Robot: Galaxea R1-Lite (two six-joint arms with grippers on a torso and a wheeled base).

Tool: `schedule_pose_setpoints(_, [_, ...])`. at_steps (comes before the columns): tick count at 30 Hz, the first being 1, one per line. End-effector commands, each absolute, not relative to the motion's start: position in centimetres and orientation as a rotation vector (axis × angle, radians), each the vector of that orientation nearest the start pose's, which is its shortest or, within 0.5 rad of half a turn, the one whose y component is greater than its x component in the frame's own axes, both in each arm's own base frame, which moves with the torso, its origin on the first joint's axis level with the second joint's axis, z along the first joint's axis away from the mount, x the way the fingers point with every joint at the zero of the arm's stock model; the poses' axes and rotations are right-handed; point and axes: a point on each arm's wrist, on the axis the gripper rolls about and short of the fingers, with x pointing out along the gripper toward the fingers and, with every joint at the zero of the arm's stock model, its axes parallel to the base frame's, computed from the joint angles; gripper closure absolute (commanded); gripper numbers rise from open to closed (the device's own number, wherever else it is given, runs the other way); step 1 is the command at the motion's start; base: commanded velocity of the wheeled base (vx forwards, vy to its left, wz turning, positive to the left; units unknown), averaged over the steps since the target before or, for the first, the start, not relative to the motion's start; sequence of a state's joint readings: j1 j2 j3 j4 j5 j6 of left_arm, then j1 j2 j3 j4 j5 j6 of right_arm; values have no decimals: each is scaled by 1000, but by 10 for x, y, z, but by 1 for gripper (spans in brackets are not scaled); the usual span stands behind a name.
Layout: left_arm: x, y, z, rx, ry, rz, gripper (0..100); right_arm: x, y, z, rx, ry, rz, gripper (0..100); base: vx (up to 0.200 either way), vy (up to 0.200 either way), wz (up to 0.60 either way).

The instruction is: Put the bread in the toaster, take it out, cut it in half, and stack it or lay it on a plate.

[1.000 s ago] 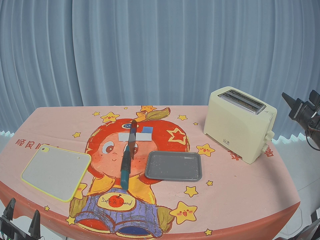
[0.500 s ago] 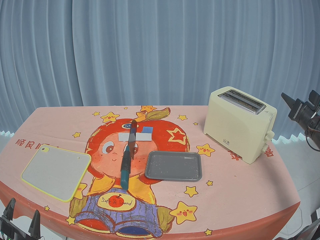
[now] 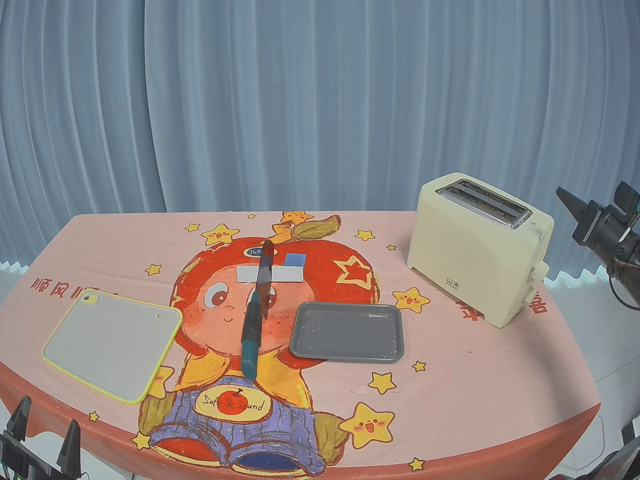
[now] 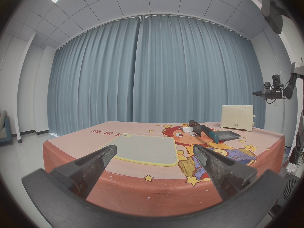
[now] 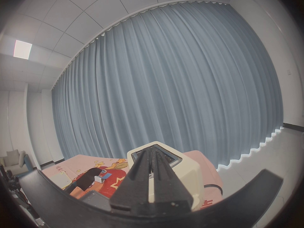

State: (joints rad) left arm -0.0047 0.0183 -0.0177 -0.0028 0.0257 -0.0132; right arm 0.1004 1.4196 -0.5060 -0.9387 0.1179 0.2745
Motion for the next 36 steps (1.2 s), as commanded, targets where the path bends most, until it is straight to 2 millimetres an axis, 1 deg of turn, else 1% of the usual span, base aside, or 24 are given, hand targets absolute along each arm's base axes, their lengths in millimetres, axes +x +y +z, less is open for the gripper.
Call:
schedule_pose_setpoints(1, [-21, 1, 76, -14, 18, 22, 0, 219, 29, 208, 273, 0, 239, 100, 0, 0, 0])
schedule_pose_setpoints(10, [-21, 1, 76, -12, 17, 22, 0, 217, 29, 207, 272, 3, 245, 100, 0, 0, 0])
schedule_pose_setpoints(15, [-21, 1, 76, -14, 17, 22, 0, 215, 36, 206, 272, 13, 276, 100, 0, 0, 0])
schedule_pose_setpoints(20, [-21, 1, 76, -14, 18, 22, 0, 213, 37, 205, 267, 13, 282, 100, 0, 0, 0])
schedule_pose_setpoints(25, [-21, 1, 76, -14, 17, 22, 0, 210, 39, 206, 266, 12, 295, 100, 0, 0, 0])
schedule_pose_setpoints(29, [-21, 1, 76, -14, 17, 22, 0, 205, 45, 205, 266, 17, 324, 100, 0, 0, 0])
schedule_pose_setpoints(36, [-21, 1, 76, -12, 17, 22, 0, 199, 52, 208, 267, 4, 364, 100, 0, 0, 0])
